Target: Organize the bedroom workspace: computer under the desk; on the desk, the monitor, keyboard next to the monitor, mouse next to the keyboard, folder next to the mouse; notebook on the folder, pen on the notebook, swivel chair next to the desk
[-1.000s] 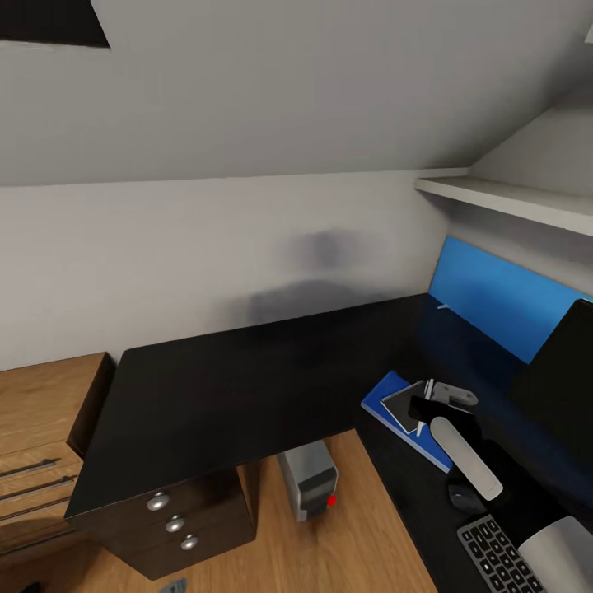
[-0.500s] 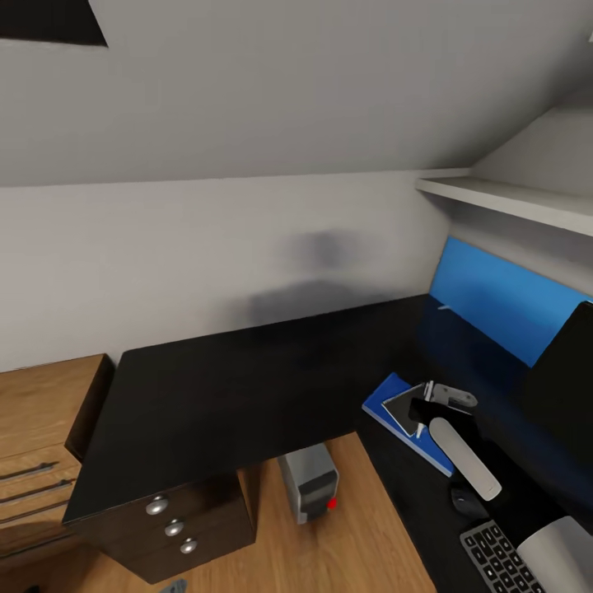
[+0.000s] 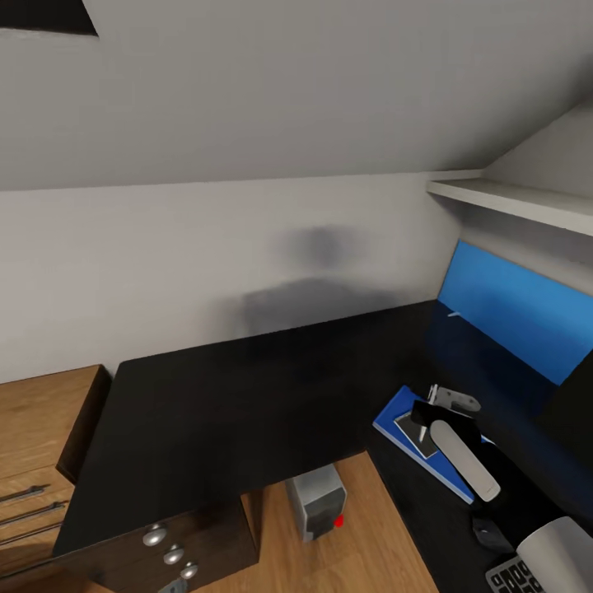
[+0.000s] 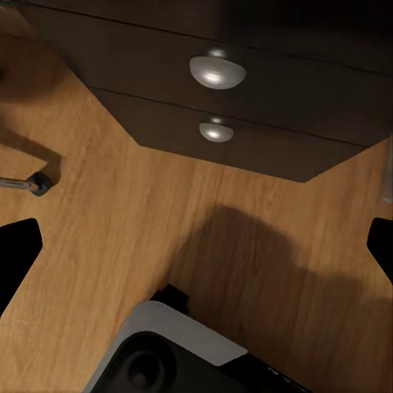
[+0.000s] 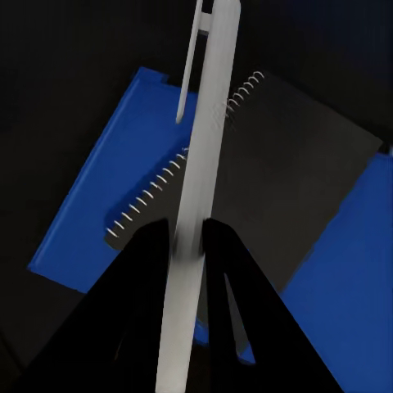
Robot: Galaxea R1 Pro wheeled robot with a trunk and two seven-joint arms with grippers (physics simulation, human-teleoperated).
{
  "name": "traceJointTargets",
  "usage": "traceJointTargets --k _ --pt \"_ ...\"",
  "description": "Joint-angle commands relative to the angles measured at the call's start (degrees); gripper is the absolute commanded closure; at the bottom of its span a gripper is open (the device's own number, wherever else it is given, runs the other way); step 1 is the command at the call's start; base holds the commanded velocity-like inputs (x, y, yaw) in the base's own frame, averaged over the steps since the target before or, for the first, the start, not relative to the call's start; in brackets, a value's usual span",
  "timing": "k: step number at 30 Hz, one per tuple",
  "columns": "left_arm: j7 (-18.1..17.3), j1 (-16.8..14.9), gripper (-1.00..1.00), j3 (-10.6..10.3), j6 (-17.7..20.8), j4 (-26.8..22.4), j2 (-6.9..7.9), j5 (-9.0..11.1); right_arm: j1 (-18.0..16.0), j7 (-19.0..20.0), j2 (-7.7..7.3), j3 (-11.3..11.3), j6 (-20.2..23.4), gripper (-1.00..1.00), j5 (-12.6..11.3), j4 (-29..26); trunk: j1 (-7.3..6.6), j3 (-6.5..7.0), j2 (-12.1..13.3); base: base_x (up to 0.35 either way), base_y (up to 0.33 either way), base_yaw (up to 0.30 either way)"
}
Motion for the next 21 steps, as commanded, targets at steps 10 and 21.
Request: traceJointTargets --k 10,21 --pt "0.25 0.0 -1.0 -0.24 0.61 -0.18 -0.05 0.15 -0.07 -0.44 -0.11 0.17 -2.52 1.0 -0.21 2.73 0.02 -0.08 -0.08 0.002 0.001 0.0" --pt "0.28 0.0 -1.0 -0.37 0.76 -0.27 -0.11 0.21 -0.07 -0.41 0.0 -0.08 -4.15 1.0 -0.2 5.96 0.02 -0.08 -0.08 0.0 0.0 0.0"
